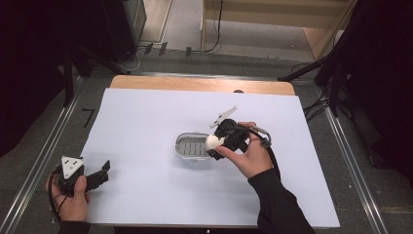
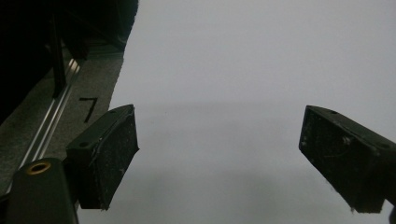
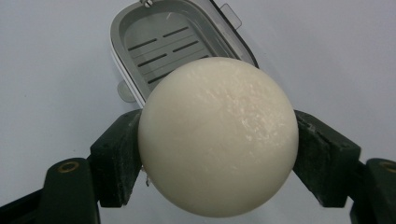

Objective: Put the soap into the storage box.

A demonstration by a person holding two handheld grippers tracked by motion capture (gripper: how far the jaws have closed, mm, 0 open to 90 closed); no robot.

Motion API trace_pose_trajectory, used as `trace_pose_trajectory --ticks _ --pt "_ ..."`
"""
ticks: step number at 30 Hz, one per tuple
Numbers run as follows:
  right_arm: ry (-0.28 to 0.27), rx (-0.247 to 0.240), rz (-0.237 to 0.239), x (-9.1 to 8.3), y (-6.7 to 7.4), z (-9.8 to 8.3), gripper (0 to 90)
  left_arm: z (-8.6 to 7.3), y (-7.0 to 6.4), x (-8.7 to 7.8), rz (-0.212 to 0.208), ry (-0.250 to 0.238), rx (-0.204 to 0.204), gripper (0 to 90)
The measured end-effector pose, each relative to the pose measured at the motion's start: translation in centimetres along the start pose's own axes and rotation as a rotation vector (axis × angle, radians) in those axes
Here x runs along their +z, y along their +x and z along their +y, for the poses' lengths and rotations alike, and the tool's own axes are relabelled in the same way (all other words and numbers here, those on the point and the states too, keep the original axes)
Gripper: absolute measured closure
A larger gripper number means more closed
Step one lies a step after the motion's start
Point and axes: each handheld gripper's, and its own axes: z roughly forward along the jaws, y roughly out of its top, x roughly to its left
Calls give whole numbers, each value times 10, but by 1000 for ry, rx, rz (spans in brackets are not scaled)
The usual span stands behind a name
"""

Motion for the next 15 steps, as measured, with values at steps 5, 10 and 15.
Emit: trace_pose_trajectory --ticks 5,10,15 --pt "7 -9 15 6 5 6 251 0 0 0 0 1 0 122" --pt "10 -20 30 12 11 12 251 0 0 0 1 1 -1 122" --pt "17 -35 43 19 16 18 251 0 0 0 0 1 -1 122"
